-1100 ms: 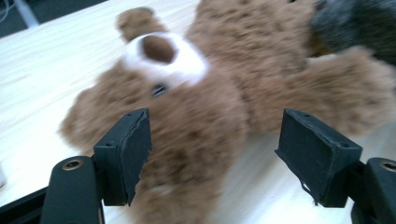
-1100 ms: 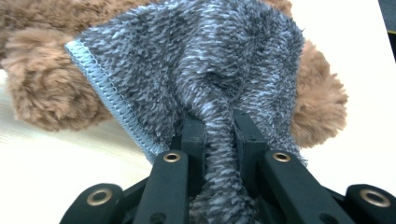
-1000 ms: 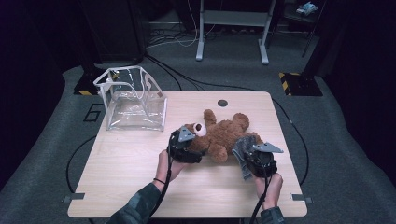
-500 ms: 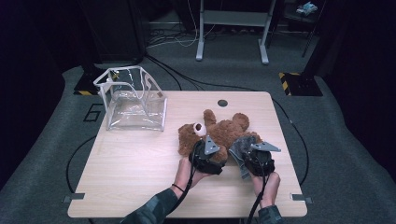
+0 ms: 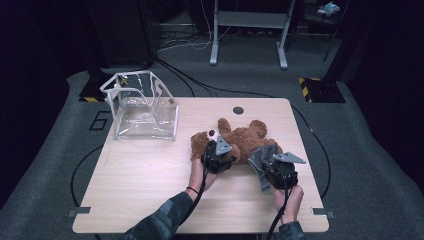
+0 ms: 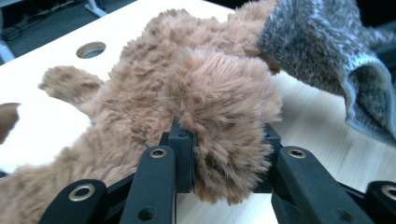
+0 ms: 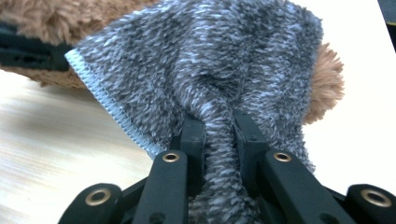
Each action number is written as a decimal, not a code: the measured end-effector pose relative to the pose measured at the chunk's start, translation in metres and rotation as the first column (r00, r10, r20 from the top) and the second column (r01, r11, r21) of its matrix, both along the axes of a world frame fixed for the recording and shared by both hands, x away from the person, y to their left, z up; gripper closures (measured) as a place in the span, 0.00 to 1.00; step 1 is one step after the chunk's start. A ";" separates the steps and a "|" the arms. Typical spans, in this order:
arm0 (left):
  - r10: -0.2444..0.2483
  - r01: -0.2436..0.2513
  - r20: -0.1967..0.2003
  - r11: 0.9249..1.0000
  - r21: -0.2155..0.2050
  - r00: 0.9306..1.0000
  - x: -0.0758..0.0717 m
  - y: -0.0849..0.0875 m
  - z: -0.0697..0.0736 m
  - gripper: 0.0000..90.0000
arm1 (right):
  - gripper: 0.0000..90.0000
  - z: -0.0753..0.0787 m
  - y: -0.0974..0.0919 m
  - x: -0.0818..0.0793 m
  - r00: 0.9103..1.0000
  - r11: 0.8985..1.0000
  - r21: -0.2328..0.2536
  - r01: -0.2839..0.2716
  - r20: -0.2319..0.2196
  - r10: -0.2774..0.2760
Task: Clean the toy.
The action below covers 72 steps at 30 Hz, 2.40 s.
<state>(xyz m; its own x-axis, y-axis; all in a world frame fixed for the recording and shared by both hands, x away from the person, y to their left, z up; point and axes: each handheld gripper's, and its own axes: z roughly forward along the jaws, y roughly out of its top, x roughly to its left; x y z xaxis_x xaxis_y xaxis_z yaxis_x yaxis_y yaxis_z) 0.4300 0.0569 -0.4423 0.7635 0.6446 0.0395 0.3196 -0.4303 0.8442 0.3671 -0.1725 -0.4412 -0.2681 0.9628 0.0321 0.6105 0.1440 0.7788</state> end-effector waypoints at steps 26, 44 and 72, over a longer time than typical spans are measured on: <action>-0.100 0.090 -0.038 0.975 -0.205 0.994 0.015 0.022 0.072 0.85 | 0.85 0.055 0.026 -0.001 0.990 0.998 -0.013 -0.054 0.133 0.056; 0.012 -0.043 -0.168 0.983 -0.181 0.986 0.030 0.058 0.032 0.71 | 0.85 0.032 0.077 0.059 0.994 0.990 -0.094 -0.107 0.018 0.109; 0.173 -0.190 -0.184 0.979 -0.077 0.967 0.034 0.104 0.000 0.49 | 0.87 0.019 0.122 0.066 0.979 0.973 -0.105 -0.205 -0.019 0.205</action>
<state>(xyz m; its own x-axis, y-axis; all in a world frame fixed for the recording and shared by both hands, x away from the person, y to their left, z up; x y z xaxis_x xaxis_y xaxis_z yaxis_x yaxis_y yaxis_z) 0.4640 0.1613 -0.4425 0.6227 0.7676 -0.1519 0.5321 -0.2730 0.8015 0.4334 -0.0509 -0.4224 -0.4603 0.8855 -0.0639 0.5658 0.3481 0.7474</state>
